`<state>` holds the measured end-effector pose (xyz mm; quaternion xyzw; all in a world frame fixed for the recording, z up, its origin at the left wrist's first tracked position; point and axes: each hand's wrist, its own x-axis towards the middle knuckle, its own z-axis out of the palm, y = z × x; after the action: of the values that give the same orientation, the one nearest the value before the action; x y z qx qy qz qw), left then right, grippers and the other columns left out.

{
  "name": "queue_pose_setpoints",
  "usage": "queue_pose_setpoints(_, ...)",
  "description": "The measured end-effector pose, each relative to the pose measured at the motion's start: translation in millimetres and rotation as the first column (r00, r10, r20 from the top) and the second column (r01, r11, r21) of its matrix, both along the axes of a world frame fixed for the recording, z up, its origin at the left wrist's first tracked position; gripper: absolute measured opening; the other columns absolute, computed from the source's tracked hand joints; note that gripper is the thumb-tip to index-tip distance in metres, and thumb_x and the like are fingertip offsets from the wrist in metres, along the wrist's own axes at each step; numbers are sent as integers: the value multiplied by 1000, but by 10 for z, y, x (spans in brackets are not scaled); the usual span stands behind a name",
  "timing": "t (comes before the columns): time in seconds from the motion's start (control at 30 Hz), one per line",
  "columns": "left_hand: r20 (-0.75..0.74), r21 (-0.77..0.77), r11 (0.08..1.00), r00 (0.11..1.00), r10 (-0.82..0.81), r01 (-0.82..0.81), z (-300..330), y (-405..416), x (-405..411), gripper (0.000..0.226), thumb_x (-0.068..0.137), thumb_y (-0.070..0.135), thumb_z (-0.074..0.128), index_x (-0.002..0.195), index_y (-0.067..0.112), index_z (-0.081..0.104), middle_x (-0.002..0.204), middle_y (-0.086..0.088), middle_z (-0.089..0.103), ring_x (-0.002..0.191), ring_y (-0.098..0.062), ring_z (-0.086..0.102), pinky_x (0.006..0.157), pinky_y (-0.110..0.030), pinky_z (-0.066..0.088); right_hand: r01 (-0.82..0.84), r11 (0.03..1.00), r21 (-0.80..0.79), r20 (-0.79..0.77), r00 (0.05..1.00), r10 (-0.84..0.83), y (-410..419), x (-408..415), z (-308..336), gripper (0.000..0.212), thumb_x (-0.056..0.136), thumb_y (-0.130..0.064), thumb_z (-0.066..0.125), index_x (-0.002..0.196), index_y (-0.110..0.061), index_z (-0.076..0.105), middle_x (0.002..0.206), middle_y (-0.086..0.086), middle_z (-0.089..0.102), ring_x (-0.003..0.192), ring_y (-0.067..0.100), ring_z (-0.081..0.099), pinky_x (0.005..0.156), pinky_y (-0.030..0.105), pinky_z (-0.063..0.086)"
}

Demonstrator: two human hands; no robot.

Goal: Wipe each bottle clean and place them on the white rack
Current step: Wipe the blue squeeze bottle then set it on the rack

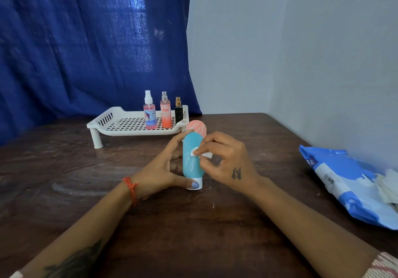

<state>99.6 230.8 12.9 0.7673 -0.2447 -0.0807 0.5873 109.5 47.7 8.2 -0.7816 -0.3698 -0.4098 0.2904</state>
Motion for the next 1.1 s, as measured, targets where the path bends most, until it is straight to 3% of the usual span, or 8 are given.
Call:
queue_pose_setpoints(0.13,12,-1,1000,1000,7,-7,-7,-5,0,108,64,-7,79,140,44,22,134,0,52,111,-18,63,91,-39,53,35,999,26,19,999,-35,-2,7,-1,17,80,-17,61,89,-7,71,89,7,66,83,9,59,73,12,46)
queue_pose_setpoints(0.3,16,5,1000,1000,15,-16,-1,-1,-8,107,65,-7,78,141,43,22,132,-1,53,110,-18,63,90,-38,54,54,997,-57,27,998,-53,41,21,-32,21,80,-17,67,99,-7,70,98,8,66,92,12,59,82,9,42)
queue_pose_setpoints(0.5,16,-5,1000,1000,4,-4,-12,-4,-2,107,65,-8,78,141,41,22,132,-3,54,109,-21,63,90,-41,54,29,998,-47,27,999,-28,14,-14,16,19,78,-18,59,86,-7,72,87,5,66,84,8,55,77,4,38)
queue_pose_setpoints(0.73,18,-20,1000,1000,3,-2,-13,-7,-12,105,65,-10,77,139,43,24,131,-1,54,109,-19,64,85,-34,55,93,990,-108,95,992,-83,39,-18,-13,24,74,-9,75,97,-4,70,97,11,67,89,16,61,79,20,48)
queue_pose_setpoints(0.97,4,-2,1000,1000,4,-4,-4,-5,1,106,65,-7,78,140,42,22,133,-1,52,110,-18,63,90,-39,54,60,990,-131,68,996,-52,11,-32,26,17,74,-12,68,90,-7,72,91,7,67,88,10,57,80,11,42)
queue_pose_setpoints(1.1,5,-15,1000,1000,5,-5,-6,-16,-1,106,65,-9,77,141,41,21,132,0,51,109,-15,63,86,-32,55,113,988,-105,84,991,-104,21,-32,14,19,81,-17,60,93,-7,70,94,8,67,88,12,59,80,13,43)
